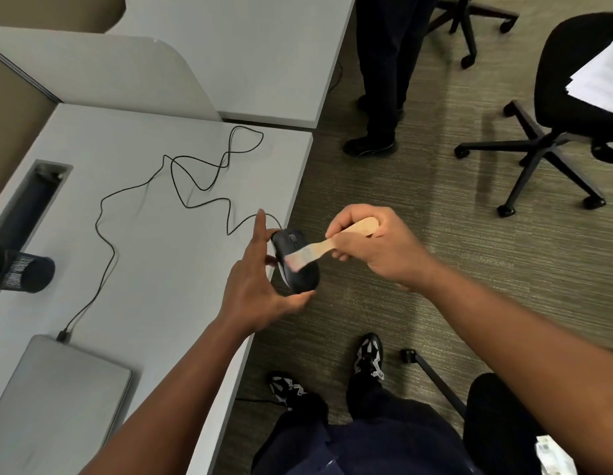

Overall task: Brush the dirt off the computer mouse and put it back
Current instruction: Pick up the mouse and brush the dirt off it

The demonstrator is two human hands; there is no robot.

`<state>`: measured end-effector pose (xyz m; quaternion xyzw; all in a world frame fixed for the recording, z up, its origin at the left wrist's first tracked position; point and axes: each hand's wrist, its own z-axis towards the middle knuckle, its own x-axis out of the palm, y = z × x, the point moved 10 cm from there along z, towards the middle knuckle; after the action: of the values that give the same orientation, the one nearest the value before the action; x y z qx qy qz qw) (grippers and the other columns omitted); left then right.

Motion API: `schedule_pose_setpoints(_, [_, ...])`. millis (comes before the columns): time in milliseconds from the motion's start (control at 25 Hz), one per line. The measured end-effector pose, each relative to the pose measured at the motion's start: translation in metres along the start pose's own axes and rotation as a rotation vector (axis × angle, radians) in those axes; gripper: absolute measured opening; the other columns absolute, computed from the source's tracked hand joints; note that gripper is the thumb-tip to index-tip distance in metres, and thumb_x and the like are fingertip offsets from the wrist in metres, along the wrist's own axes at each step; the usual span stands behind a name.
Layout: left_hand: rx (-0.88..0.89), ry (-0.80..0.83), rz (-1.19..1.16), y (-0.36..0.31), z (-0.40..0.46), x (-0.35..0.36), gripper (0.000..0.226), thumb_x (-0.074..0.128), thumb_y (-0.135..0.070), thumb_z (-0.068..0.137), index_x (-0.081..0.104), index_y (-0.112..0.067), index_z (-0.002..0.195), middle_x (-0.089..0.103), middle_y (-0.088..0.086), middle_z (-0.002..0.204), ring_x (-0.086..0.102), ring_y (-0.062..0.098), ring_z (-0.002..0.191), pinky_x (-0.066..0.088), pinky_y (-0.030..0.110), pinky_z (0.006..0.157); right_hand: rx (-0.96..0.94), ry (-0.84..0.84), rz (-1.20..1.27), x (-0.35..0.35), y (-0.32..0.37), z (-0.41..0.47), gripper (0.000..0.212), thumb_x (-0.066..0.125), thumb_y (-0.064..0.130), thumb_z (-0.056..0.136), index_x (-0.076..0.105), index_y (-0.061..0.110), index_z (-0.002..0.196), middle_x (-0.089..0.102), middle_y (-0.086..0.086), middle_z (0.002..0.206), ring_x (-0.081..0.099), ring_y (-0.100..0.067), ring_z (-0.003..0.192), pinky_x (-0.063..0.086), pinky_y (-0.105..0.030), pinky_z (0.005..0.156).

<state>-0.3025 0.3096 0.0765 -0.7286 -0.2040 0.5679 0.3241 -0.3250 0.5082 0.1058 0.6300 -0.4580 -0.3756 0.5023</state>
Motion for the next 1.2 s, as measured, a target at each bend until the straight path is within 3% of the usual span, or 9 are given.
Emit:
schedule_pose_setpoints(80, [0.011,-0.004,0.005,-0.003,0.001,0.001,0.146,0.086,-0.068,0.053,-0.017,-0.063,0.157,0.027,-0.063,0.134,0.057,-0.022,0.108,0.047,0.014,0.079,-0.014,0.15,-0.042,0.02,0.002,-0.003,0.008,0.07,0.006,0.095,0.075,0.013,0.095,0.066,-0.009,0.073,0.056,-0.018,0.063,0.046,-0.027,0.055])
schedule_pose_setpoints(160, [0.006,-0.019,0.002,-0.004,0.001,-0.001,0.144,0.086,-0.069,0.055,-0.015,-0.063,0.157,0.028,-0.062,0.134,0.057,-0.021,0.11,0.048,0.014,0.077,0.0,0.233,-0.108,0.027,-0.003,-0.005,0.011,0.068,0.003,0.095,0.074,0.012,0.094,0.06,0.006,0.066,0.047,-0.007,0.055,0.037,-0.022,0.049])
schedule_pose_setpoints(400, [0.017,-0.015,0.023,-0.007,0.002,0.002,0.143,0.086,-0.072,0.055,-0.011,-0.061,0.16,0.029,-0.059,0.137,0.06,-0.016,0.108,0.058,0.028,0.085,0.063,0.274,-0.147,0.01,-0.007,-0.007,0.02,0.065,0.001,0.084,0.074,0.018,0.085,0.057,0.009,0.06,0.044,-0.006,0.05,0.035,-0.021,0.045])
schedule_pose_setpoints(600, [0.031,-0.011,0.024,-0.004,0.003,0.004,0.145,0.088,-0.075,0.053,-0.009,-0.061,0.16,0.029,-0.058,0.14,0.058,-0.02,0.109,0.052,0.018,0.085,0.09,0.293,-0.305,-0.007,-0.012,-0.002,0.019,0.068,0.002,0.08,0.073,0.02,0.08,0.059,0.011,0.059,0.048,-0.003,0.05,0.037,-0.019,0.046])
schedule_pose_setpoints(680, [0.046,-0.012,0.026,-0.005,0.003,0.004,0.145,0.088,-0.075,0.053,-0.009,-0.061,0.16,0.029,-0.058,0.141,0.057,-0.02,0.112,0.048,0.014,0.085,0.083,0.218,-0.41,-0.017,-0.013,0.003,0.014,0.07,0.01,0.075,0.072,0.023,0.077,0.062,0.011,0.059,0.05,-0.002,0.051,0.038,-0.022,0.047])
schedule_pose_setpoints(760, [0.06,-0.003,0.024,-0.005,0.004,0.006,0.145,0.089,-0.074,0.054,-0.009,-0.061,0.16,0.03,-0.056,0.142,0.057,-0.018,0.113,0.051,0.019,0.087,0.032,0.026,-0.371,-0.035,-0.006,0.01,0.01,0.069,0.017,0.072,0.073,0.024,0.077,0.064,0.011,0.061,0.052,-0.001,0.051,0.039,-0.021,0.046])
schedule_pose_setpoints(840, [0.062,0.009,0.022,-0.003,0.005,0.009,0.146,0.09,-0.071,0.054,-0.006,-0.057,0.163,0.03,-0.055,0.143,0.058,-0.017,0.115,0.056,0.027,0.091,0.007,-0.139,-0.128,-0.048,-0.005,0.017,0.009,0.071,0.015,0.079,0.075,0.022,0.082,0.071,0.001,0.069,0.06,-0.008,0.059,0.047,-0.023,0.049])
schedule_pose_setpoints(960, [0.071,0.023,0.026,-0.002,0.003,0.014,0.149,0.093,-0.07,0.054,-0.001,-0.047,0.169,0.03,-0.055,0.146,0.057,-0.012,0.121,0.056,0.029,0.097,0.09,-0.217,0.163,-0.045,-0.023,0.022,0.019,0.072,0.006,0.089,0.077,0.023,0.083,0.077,-0.009,0.08,0.071,-0.017,0.073,0.059,-0.027,0.066])
schedule_pose_setpoints(1200, [0.085,-0.002,0.016,0.002,0.001,0.013,0.148,0.095,-0.066,0.057,-0.003,-0.051,0.167,0.022,-0.057,0.15,0.049,-0.018,0.126,0.048,0.016,0.098,0.151,-0.281,-0.066,-0.041,-0.049,0.018,0.015,0.072,0.013,0.094,0.075,0.025,0.087,0.077,-0.009,0.078,0.066,-0.018,0.069,0.058,-0.044,0.07])
